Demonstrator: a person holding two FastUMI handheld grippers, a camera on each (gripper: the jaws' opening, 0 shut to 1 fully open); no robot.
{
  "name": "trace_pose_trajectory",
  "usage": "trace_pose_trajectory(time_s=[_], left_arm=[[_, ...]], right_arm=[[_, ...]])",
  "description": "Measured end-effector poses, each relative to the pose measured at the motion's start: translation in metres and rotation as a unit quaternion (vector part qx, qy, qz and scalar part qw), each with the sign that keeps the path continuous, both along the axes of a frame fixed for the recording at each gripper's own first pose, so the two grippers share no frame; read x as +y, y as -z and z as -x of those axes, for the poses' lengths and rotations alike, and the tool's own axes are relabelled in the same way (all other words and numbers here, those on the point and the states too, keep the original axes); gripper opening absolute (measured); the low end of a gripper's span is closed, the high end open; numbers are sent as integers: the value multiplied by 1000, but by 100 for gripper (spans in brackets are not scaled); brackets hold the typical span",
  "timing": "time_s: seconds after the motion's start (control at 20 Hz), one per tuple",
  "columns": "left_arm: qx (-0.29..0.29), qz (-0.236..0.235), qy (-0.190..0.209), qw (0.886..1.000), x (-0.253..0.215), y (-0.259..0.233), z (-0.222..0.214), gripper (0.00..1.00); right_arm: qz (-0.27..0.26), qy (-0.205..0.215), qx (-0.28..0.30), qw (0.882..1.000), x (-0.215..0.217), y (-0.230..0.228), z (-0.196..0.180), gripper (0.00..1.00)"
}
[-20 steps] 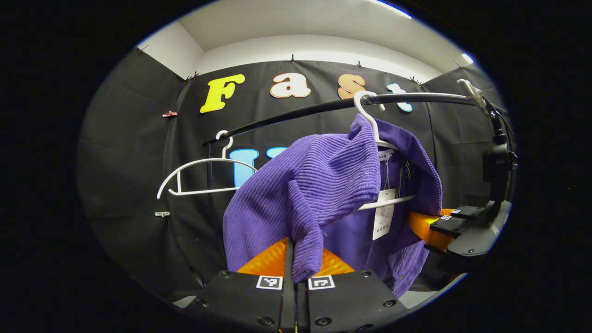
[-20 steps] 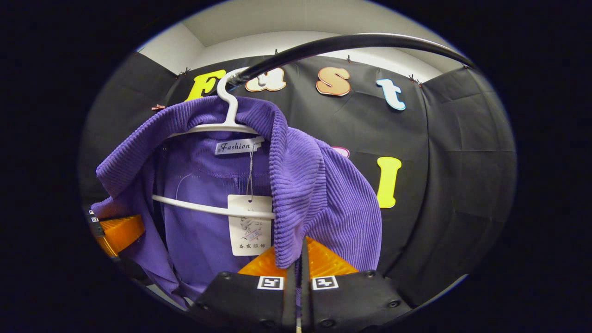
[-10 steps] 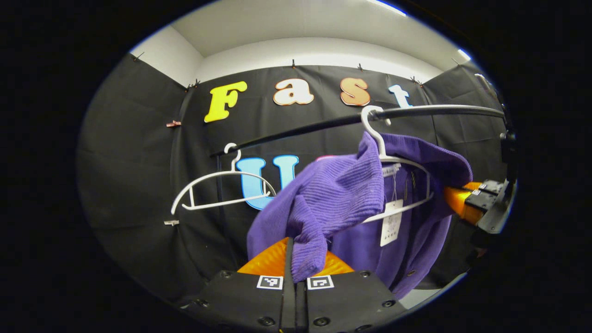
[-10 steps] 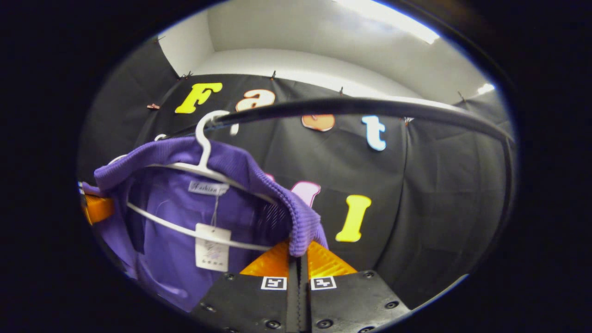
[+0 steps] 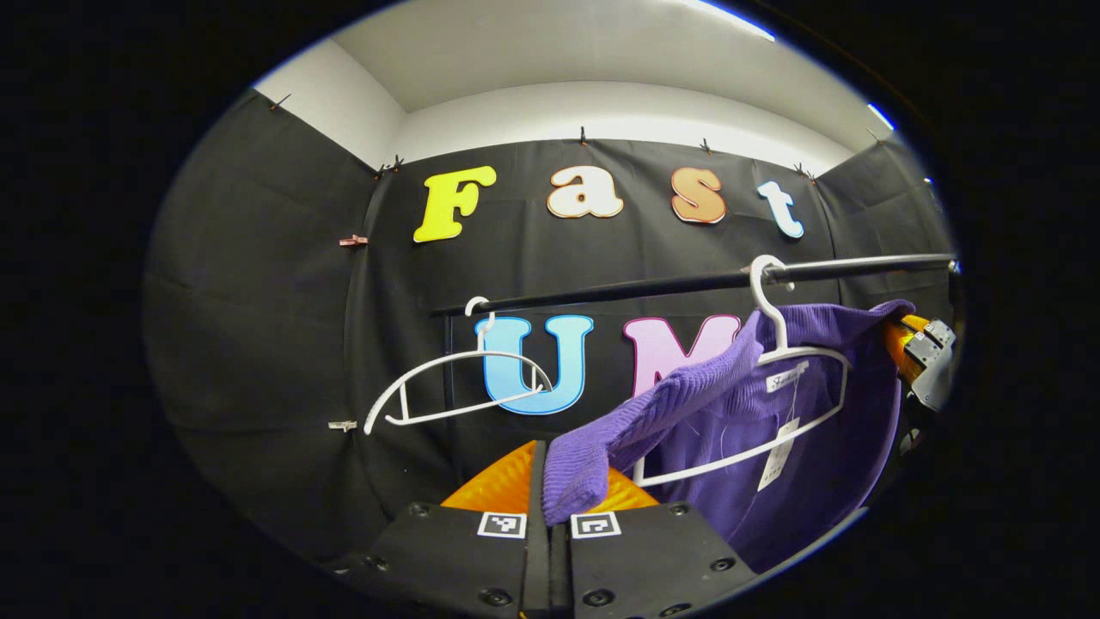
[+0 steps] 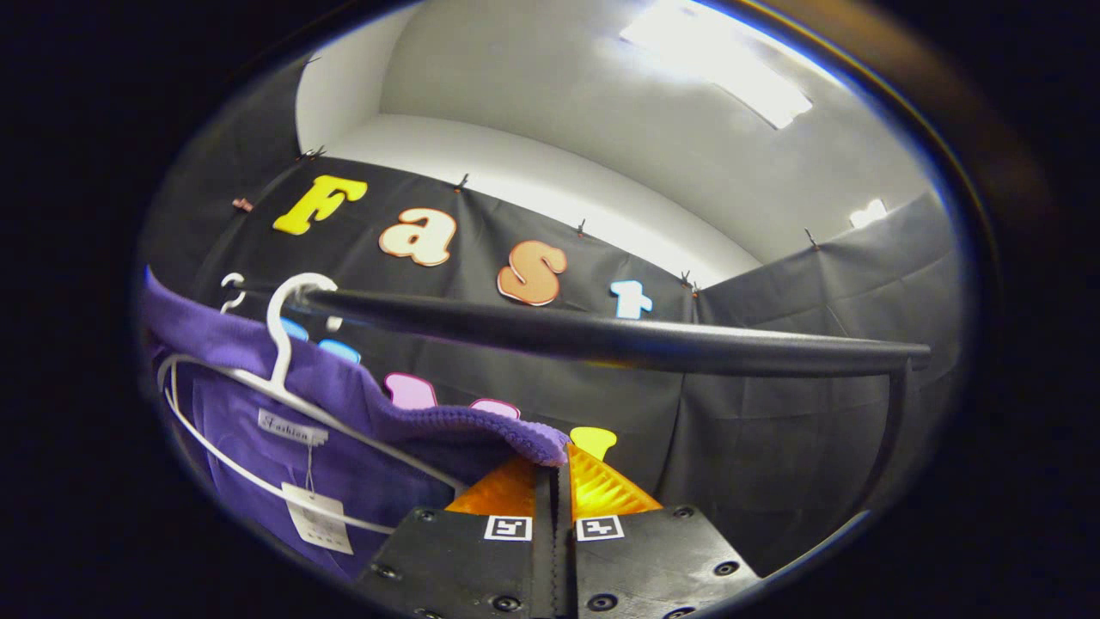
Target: Grasp the clothes on the hanger with both hands and then place them into the laundry hamper below.
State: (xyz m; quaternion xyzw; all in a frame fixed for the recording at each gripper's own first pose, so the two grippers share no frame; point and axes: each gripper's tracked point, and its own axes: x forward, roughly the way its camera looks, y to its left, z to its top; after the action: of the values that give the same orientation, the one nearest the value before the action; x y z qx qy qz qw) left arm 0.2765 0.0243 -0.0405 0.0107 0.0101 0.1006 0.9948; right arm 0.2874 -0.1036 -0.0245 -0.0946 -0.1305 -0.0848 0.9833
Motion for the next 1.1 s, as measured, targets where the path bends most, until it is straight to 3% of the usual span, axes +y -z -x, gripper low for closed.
trace_pose_trajectory(time_s=[0.25, 0.55, 0.85, 0.9, 1.1], left_arm=[[-25, 1, -11, 1000, 11, -20, -10, 3], [-33, -5, -10, 999, 17, -31, -29, 3], [-28, 2, -4, 1000, 16, -39, -43, 3], [-25, -1, -1, 1000, 14, -37, -47, 7], [-6, 3, -2, 1000, 12, -21, -58, 3]], right_arm=[[-15, 24, -36, 999, -4, -10, -2, 4], [57, 26, -59, 996, -21, -8, -22, 4], [59, 32, -46, 997, -28, 21, -53, 4], [61, 32, -39, 997, -31, 30, -60, 4], [51, 19, 4, 999, -31, 72, -84, 4]])
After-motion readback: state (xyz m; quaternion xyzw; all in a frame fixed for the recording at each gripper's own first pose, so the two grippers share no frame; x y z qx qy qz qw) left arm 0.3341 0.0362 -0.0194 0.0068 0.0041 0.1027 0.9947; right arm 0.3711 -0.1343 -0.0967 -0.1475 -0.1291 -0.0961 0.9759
